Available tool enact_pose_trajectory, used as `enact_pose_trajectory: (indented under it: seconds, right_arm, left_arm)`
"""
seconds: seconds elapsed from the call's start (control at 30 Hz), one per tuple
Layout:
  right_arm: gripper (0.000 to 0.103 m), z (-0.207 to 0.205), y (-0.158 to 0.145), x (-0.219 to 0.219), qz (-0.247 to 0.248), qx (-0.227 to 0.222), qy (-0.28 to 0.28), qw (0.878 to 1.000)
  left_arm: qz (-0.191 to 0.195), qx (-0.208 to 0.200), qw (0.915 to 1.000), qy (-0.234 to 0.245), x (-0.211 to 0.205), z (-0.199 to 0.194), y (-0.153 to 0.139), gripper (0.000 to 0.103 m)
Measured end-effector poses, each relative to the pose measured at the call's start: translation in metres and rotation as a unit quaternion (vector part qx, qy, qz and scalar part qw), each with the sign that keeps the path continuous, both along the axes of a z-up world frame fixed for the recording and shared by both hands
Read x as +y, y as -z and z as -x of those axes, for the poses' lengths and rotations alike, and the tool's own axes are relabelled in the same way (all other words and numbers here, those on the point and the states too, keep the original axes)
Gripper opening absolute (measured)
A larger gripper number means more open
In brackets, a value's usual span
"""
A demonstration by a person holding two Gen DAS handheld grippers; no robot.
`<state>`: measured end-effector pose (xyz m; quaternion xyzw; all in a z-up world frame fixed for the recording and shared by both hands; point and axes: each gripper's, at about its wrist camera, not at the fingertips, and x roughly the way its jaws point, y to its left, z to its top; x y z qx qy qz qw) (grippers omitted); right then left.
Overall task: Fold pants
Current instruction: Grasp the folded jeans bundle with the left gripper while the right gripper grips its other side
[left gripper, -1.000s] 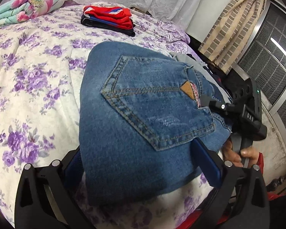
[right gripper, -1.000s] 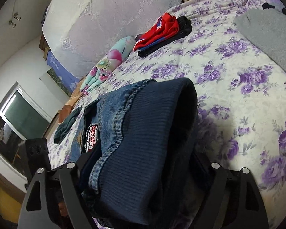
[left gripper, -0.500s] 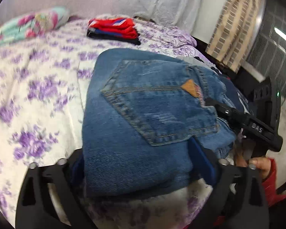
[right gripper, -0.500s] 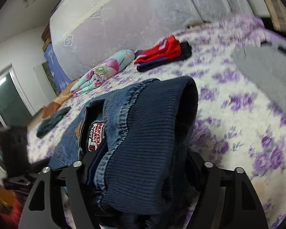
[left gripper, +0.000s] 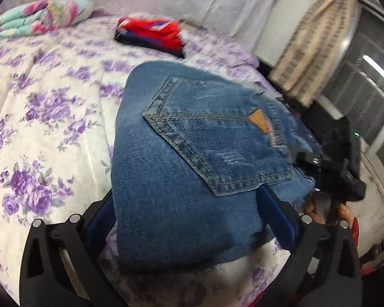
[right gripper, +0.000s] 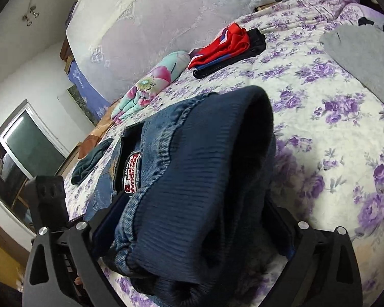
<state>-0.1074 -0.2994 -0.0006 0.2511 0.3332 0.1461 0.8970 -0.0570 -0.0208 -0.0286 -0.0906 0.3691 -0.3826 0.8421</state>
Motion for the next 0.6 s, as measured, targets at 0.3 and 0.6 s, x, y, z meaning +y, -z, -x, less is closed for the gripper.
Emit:
enact_pose_trajectory:
  seconds: [0.3,0.6]
  right_arm:
    - [0.099,-0.018,-0.002,-0.021,-0.076,0.049,0.003,0.996]
    - [0.091,-0.012,-0.001,-0.006,-0.021,0.021,-0.005,1.000]
  left_arm:
    - [0.000,0.033,0.9994,0.009,-0.004,-0.014,-0.002,0.099]
    - [0.007,0.012,0.9998,0.017,-0.003,-0.009,0.001,0.099]
